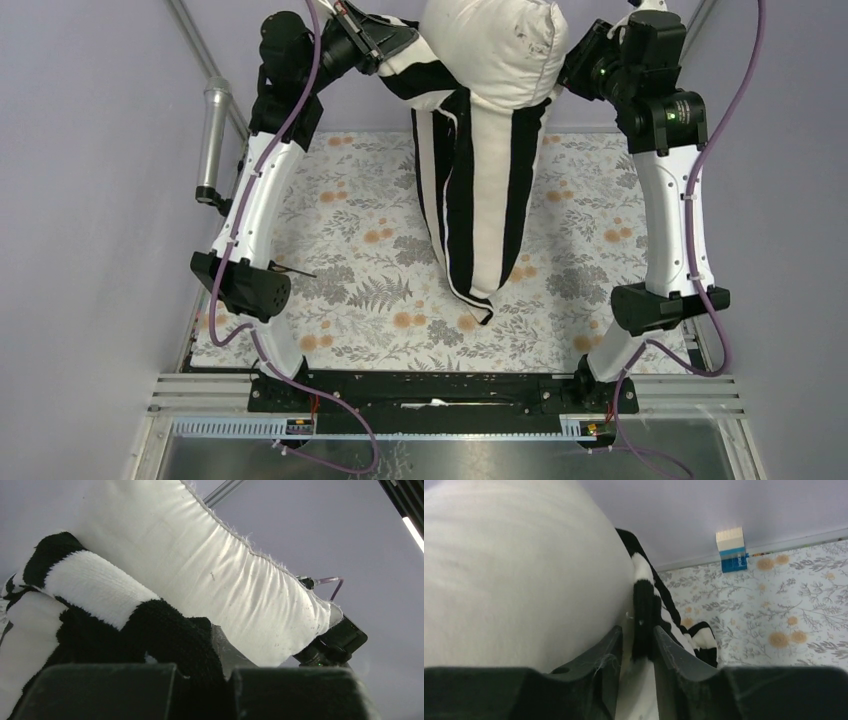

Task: Put the pillow into the pillowcase
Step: Stuff the pillow into the pillowcase.

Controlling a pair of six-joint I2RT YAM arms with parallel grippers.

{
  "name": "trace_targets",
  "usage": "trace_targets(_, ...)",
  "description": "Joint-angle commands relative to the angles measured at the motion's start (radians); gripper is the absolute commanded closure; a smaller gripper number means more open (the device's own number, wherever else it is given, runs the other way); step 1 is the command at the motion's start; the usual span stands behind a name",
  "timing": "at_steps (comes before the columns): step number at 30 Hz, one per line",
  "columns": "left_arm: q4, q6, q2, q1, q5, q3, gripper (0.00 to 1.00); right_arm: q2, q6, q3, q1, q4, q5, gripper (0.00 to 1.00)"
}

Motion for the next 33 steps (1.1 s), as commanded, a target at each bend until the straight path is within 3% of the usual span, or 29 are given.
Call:
trace_targets(1, 0.104, 0.039, -0.086, 0.017, -0.042, 0.04, 1.0, -0.122, -0.093, -0.03, 0.006, -0.045, -0.142, 0.58)
trace_targets(4, 0.081, 0.046, -0.083, 0.021, -0.051, 0.045, 1.0, -0.21, -0.148, -0.127, 0.029, -0.045, -0.186, 0.53)
trace_targets(9, 0.089, 0.033, -0.087, 0.023, -0.039, 0.036, 1.0, -0.432, -0.252, -0.393, 0.058, 0.141, -0.374, 0.47)
trace_targets(11, 0.095, 0.023, -0.088, 0.023, -0.033, 0.036, 1.0, -0.454, -0.294, -0.415, 0.082, 0.18, -0.457, 0.46)
trace_targets(14, 0.098, 0.02, -0.093, 0.022, -0.02, 0.04, 1.0, -0.392, -0.378, -0.308, 0.186, 0.135, -0.481, 0.44)
trace_targets(23, 0.097, 0.039, -0.128, 0.022, 0.041, 0.019, 1.0, 0.035, -0.447, 0.294, 0.365, -0.119, -0.378, 0.39)
trace_targets(29, 0.11, 0.031, -0.12, 0.022, 0.077, 0.032, 1.0, 0.074, -0.447, 0.24, 0.371, -0.084, -0.194, 0.38)
trace_targets(33, 0.116, 0.029, -0.118, 0.024, 0.081, 0.033, 1.0, 0.09, -0.453, 0.253, 0.371, -0.117, -0.18, 0.37)
